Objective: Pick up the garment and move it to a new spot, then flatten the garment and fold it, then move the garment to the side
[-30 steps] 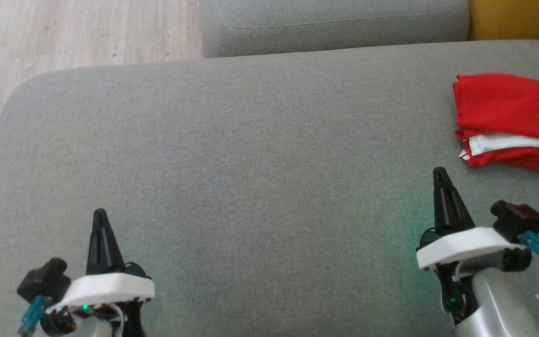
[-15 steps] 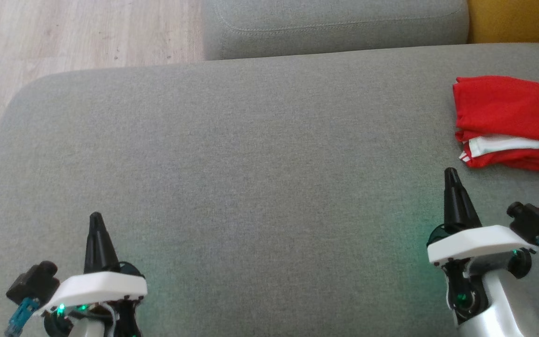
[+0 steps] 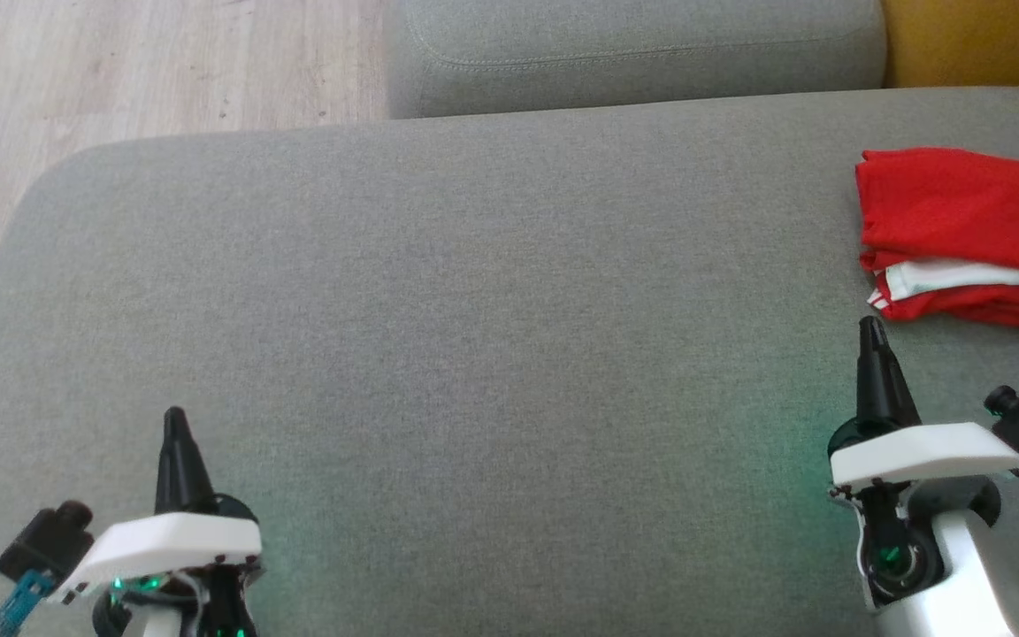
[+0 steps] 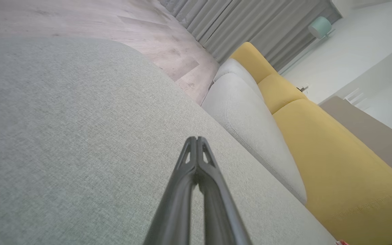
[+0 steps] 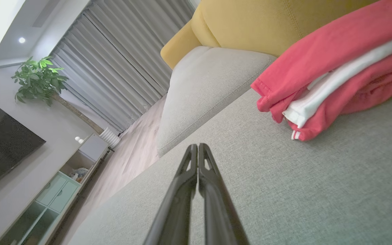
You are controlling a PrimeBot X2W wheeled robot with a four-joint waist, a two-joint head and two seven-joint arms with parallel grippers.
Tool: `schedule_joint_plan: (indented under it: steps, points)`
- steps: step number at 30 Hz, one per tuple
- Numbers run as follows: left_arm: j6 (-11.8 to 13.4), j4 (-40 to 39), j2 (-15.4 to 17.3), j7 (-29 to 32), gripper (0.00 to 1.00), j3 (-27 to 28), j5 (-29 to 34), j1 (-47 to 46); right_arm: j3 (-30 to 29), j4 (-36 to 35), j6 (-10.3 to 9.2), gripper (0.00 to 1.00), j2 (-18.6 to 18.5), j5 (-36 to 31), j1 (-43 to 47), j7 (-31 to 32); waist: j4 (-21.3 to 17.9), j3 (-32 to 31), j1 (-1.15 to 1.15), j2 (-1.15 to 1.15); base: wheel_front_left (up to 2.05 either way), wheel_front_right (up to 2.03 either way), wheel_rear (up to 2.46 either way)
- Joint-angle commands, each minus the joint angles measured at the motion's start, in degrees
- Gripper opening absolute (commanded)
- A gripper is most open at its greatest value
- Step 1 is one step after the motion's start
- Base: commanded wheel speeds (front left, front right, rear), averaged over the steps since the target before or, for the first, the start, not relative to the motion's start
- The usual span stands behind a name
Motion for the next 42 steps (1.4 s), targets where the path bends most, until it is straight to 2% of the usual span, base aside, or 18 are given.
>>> schedule_joint_plan:
  steps: [1,42]
  points:
    - [-0.4,-1.9,0.2,0.6,0.00,1.5,-1.6,-2.0,-0.2,-2.4,0.16,0.00,-0.3,1.9,-1.0,0.5,0.0,-0.1,0.00,0.00,0.00,0.00,0.00]
    - [-3.4,-2.3,0.4,7.4,0.00,4.6,-23.6,-2.0,-3.9,-5.2,0.29,0.00,-0.3,28.1,1.4,7.0,0.3,-1.4,0.00,0.00,0.00,0.00,0.00]
